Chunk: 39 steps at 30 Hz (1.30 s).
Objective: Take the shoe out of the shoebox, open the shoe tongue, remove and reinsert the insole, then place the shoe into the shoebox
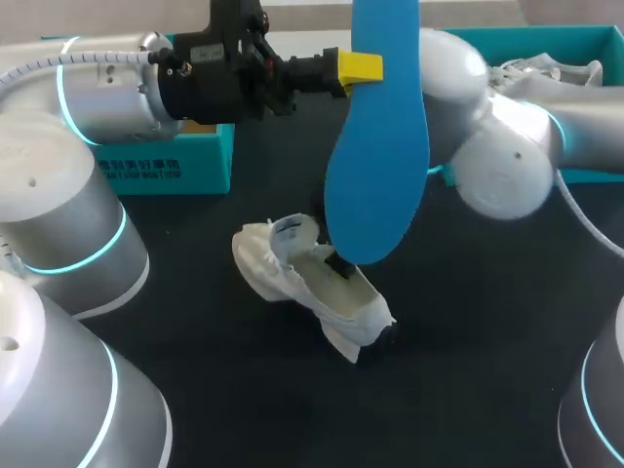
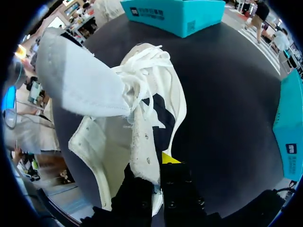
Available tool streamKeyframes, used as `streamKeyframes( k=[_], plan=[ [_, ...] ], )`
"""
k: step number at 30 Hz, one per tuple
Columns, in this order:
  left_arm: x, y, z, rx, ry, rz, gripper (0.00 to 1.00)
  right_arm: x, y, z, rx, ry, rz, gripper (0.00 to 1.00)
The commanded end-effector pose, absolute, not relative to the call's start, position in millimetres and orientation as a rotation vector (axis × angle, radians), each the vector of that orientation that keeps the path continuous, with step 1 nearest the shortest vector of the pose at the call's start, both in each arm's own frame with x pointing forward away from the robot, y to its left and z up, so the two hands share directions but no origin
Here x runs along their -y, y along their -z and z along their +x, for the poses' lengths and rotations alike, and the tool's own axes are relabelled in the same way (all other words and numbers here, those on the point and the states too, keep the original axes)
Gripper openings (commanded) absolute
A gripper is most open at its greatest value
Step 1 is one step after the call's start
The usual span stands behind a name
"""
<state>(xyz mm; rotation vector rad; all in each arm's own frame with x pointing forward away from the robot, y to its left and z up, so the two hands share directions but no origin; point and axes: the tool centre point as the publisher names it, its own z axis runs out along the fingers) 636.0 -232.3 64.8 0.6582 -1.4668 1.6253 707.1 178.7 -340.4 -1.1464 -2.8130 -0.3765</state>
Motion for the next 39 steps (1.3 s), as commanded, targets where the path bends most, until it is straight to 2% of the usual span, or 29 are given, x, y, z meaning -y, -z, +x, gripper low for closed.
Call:
streamKeyframes(
  k=[1,9,16,28,39],
  plan=[
    [232.4,-63.8,635.2,1.467,-1.626,0.659,0.0,-169.7,341.4,700.6,2.817,0.531,-1.167,0.0],
    [232.4,-63.8,635.2,1.467,-1.626,0.659,0.0,-180.4,342.1,689.9,2.53,0.545,-1.733,0.0],
    [232.4,-63.8,635.2,1.467,-1.626,0.659,0.0,-178.3,340.0,672.2,2.351,0.476,-1.952,0.0],
    [232.4,-63.8,635.2,1.467,-1.626,0.659,0.0,-172.0,343.4,671.5,2.193,0.456,-2.101,0.0],
    [232.4,-63.8,635.2,1.467,-1.626,0.659,0.0,-171.8,361.3,689.9,2.284,0.44,-1.99,0.0]
  ],
)
